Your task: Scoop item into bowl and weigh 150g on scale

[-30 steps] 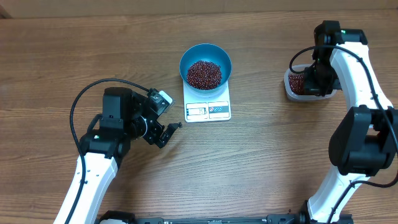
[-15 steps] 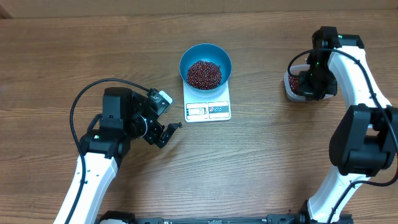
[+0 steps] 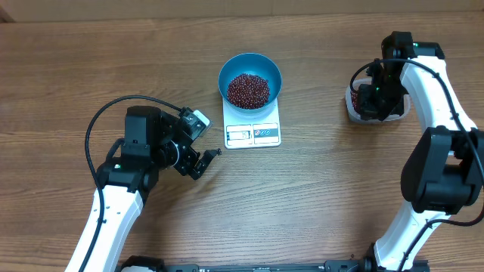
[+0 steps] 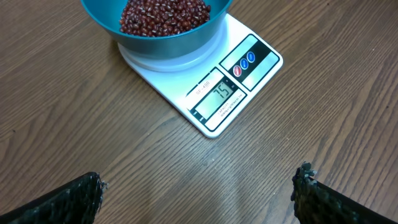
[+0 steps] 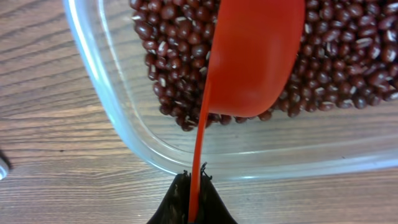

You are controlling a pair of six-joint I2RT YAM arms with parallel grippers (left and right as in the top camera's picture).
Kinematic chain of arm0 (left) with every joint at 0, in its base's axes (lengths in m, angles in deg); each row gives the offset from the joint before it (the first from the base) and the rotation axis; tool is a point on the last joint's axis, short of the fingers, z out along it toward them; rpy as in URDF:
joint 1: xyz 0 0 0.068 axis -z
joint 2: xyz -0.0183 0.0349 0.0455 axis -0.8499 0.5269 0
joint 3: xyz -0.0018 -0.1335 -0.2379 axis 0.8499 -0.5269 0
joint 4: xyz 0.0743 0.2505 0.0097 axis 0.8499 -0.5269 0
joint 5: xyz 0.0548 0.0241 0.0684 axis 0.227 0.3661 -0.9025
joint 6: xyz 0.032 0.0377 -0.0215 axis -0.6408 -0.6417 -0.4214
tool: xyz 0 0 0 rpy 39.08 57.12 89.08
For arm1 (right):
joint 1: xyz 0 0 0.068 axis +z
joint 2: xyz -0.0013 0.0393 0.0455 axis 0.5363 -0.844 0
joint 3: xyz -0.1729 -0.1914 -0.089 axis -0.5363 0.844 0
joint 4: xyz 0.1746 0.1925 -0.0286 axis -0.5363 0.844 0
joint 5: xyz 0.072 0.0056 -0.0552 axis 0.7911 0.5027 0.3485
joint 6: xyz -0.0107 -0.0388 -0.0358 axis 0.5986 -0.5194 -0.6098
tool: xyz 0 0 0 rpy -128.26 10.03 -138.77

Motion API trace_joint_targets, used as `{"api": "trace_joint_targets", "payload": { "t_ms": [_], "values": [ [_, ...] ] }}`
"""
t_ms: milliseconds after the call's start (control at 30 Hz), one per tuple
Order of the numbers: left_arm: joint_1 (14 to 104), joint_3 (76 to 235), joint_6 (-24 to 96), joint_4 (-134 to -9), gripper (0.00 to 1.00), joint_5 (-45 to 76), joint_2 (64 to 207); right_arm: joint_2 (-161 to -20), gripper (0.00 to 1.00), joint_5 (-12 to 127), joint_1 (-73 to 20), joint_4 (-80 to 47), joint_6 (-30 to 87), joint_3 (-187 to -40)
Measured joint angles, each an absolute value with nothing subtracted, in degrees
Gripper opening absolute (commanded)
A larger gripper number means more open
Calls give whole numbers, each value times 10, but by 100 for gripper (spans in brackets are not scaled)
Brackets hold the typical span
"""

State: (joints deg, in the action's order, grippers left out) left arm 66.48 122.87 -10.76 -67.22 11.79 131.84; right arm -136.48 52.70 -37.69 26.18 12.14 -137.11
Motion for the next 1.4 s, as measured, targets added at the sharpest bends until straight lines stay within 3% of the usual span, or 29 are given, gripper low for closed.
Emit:
{"api": "trace_joint_targets", "payload": {
  "t_ms": [400,767,1400],
  "values": [
    [665,1228,-108,-672,100,118,1318,-1365,4,588,-409,248,116,-1370],
    [665,1228,-108,-672,100,118,1318,-1365,4,704,-503,264,16,-1370],
    [665,1228,-108,-672,100,118,1318,-1375,4,698,-473,236,-44,-1349]
  ]
}}
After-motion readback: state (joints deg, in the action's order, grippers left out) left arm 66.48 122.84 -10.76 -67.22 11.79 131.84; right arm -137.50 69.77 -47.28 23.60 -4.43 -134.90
